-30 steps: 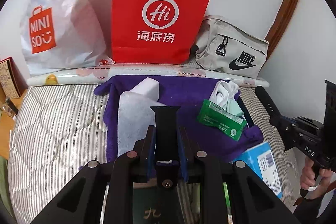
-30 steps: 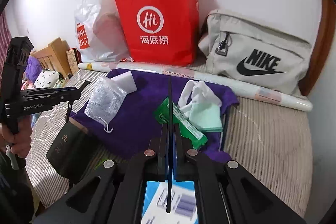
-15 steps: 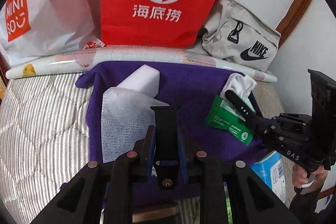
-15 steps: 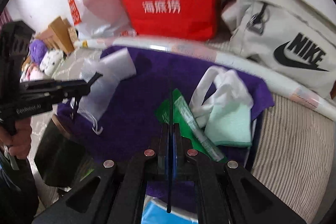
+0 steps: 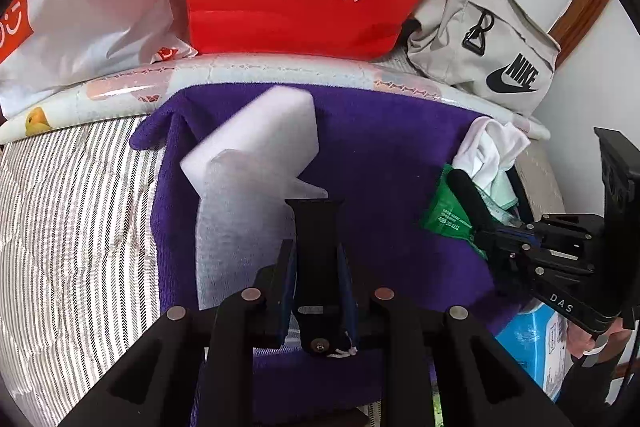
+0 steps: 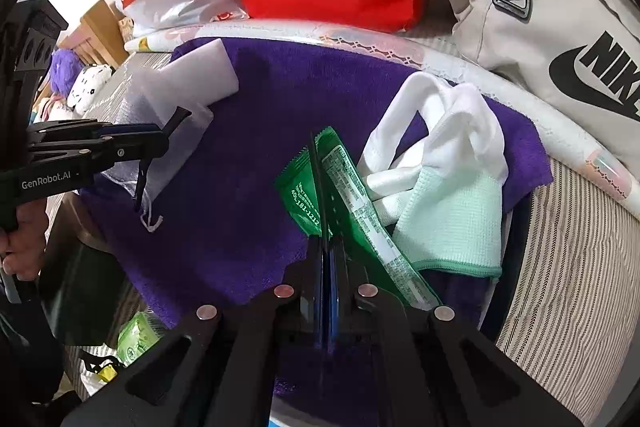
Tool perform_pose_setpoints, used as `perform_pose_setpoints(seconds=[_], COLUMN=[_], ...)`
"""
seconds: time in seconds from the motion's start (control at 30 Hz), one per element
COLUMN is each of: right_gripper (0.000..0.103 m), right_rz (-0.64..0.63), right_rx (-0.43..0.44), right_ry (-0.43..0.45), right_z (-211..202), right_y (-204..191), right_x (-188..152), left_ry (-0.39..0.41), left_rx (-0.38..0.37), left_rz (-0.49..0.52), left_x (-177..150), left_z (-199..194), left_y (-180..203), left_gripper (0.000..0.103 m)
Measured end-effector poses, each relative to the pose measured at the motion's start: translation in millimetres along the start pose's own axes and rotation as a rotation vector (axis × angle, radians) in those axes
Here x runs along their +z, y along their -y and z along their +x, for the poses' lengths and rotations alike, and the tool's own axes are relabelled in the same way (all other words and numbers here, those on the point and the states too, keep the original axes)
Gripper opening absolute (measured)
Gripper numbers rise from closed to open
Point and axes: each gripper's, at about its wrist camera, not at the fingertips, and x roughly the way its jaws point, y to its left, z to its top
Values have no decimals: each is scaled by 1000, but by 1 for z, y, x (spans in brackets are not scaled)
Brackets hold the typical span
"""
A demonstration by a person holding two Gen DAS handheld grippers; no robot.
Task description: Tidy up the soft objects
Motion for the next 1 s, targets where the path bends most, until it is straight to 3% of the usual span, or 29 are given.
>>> perform_pose_setpoints(seconds=[0.1, 0.17, 0.23, 0.33, 0.5, 0.7, 0.9, 1.0], right_gripper=[6, 18, 42, 60, 60, 60, 60, 60], right_rz=[-7, -31, -45, -44, -10, 48, 71, 84], right_rx=[-7, -12, -9, -35, -46, -81, -61, -74], right_ry=[-5, -14, -2, 59, 138, 248, 298, 300], right_z=[1, 0, -4, -18, -49, -88, -123, -135], right_y=[-1, -4, -8, -12, -13, -21, -41, -54], right_x=[0, 0, -2, -5, -12, -37, -78, -102], left_ry=[-15, -29, -22, -1, 42, 163, 183, 168], left_rx=[-1, 2, -4, 0, 0, -2, -18, -25], left_rz=[-7, -10, -8, 5, 15, 35, 81, 102], left_x=[0, 0, -2, -6, -16, -44, -86, -112], left_z=[4, 4, -1, -13, -40, -88, -123, -133], left_y=[0, 1, 2, 4, 10, 16, 30, 40], left_gripper=[20, 24, 35, 44, 44, 44, 44, 52])
